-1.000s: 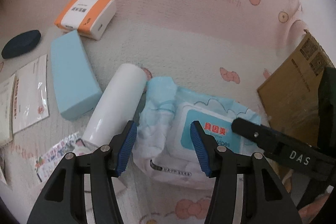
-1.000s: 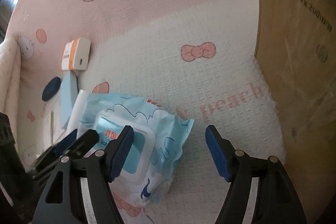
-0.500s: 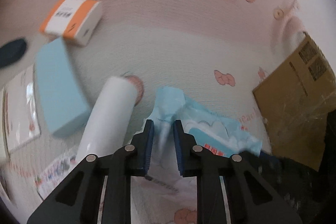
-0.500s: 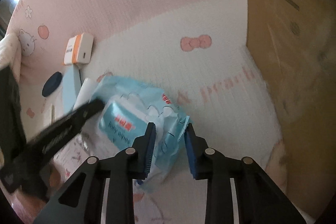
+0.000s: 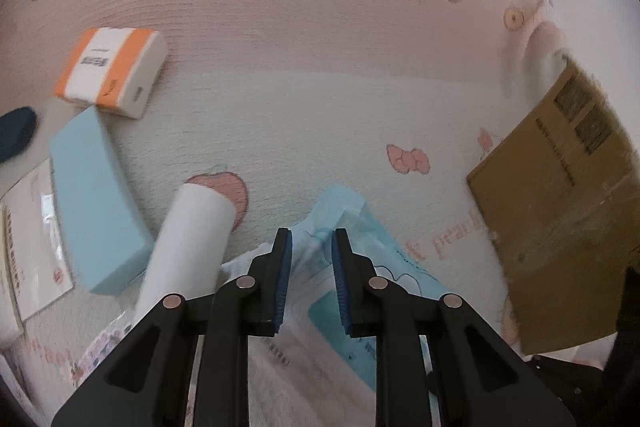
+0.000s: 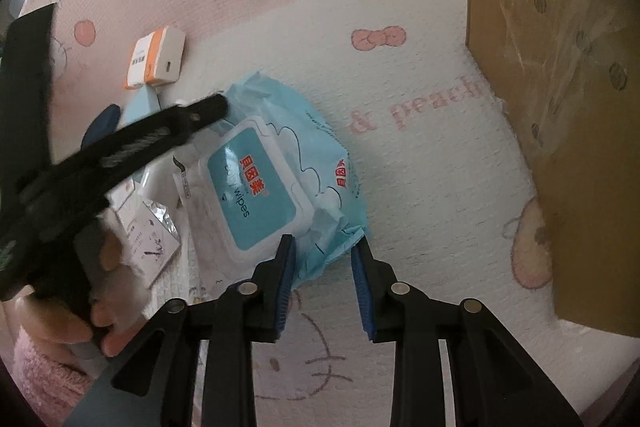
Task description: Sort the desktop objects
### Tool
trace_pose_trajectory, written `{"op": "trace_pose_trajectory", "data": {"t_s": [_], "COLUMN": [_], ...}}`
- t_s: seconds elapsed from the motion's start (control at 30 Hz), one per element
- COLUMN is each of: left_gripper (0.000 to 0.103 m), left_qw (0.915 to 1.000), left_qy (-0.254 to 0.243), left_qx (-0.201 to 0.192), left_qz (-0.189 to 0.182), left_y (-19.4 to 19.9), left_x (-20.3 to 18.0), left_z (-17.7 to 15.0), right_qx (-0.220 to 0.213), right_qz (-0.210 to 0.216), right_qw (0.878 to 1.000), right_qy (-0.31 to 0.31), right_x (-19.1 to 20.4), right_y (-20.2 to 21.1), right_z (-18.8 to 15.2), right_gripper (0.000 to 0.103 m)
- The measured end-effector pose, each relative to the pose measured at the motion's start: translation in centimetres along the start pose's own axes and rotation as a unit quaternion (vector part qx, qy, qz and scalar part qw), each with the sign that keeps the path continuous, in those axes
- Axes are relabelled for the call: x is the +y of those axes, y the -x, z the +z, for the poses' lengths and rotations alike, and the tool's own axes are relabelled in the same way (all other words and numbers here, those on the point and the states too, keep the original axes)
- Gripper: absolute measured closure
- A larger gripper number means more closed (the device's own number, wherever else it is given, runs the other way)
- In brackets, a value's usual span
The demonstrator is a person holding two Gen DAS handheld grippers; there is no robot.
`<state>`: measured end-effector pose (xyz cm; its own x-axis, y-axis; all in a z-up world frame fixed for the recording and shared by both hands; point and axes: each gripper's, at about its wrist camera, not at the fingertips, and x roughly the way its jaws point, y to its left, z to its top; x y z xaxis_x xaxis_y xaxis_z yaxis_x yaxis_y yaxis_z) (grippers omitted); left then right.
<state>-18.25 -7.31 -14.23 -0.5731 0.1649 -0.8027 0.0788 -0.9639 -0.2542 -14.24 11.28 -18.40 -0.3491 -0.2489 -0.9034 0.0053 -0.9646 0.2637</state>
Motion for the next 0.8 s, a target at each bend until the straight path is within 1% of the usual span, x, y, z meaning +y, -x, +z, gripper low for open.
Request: {"op": "trace_pose_trajectory", "data": {"t_s": [0.03, 0.07, 0.1, 0.13, 0.17, 0.23, 0.3, 0.4, 0.47, 0.53, 0.7, 0.8], "left_gripper": [0.065, 0.06, 0.053, 0.047, 0.046, 0.045, 0.045, 0.045, 0.045, 0.045, 0.045, 0.045], "left_qw": [1.0, 0.9998, 0.9994, 0.9988, 0.9982, 0.9972, 0.9969, 0.996, 0.9941, 0.9918, 0.9894, 0.9896], "left_qy": [0.008, 0.017, 0.028, 0.039, 0.05, 0.066, 0.075, 0.089, 0.106, 0.122, 0.122, 0.121], "left_qx": [-0.005, -0.011, -0.019, -0.026, -0.031, -0.032, -0.021, 0.002, 0.015, 0.028, 0.066, 0.06], "left_qz": [-0.003, -0.006, -0.01, -0.013, -0.014, -0.015, -0.012, -0.008, -0.016, -0.026, -0.044, -0.051], "left_y": [0.7, 1.4, 2.3, 3.1, 3.8, 4.8, 4.9, 4.3, 3.8, 3.1, 1.0, 0.8], "left_x": [0.3, 0.7, 1.2, 1.7, 2.2, 3.0, 3.6, 4.0, 4.3, 4.4, 3.3, 2.7], "left_z": [-0.1, -0.2, -0.3, -0.5, -0.8, -1.5, -2.3, -3.6, -4.5, -5.3, -6.6, -6.7], "right_qx": [0.0, -0.001, -0.006, -0.017, -0.029, -0.047, -0.055, -0.059, -0.057, -0.053, -0.019, -0.007], "right_qz": [-0.009, -0.018, -0.028, -0.036, -0.041, -0.046, -0.052, -0.046, -0.038, -0.026, -0.012, -0.005], "right_qw": [1.0, 1.0, 0.999, 0.999, 0.998, 0.996, 0.995, 0.994, 0.995, 0.995, 0.997, 0.998], "right_qy": [0.008, 0.016, 0.023, 0.03, 0.038, 0.051, 0.062, 0.074, 0.077, 0.076, 0.071, 0.066], "right_x": [0.1, 0.3, 0.4, 0.5, 0.6, 0.8, 1.1, 1.3, 1.3, 1.2, 0.8, 0.7], "right_y": [0.3, 0.6, 1.0, 1.5, 2.0, 2.8, 3.0, 2.6, 2.1, 1.4, -1.3, -2.4], "right_z": [0.1, 0.3, 0.4, 0.7, 1.0, 1.6, 2.5, 3.6, 4.3, 4.9, 5.7, 5.5], "right_gripper": [0.067, 0.057, 0.051, 0.041, 0.039, 0.037, 0.036, 0.036, 0.036, 0.036, 0.036, 0.036]}}
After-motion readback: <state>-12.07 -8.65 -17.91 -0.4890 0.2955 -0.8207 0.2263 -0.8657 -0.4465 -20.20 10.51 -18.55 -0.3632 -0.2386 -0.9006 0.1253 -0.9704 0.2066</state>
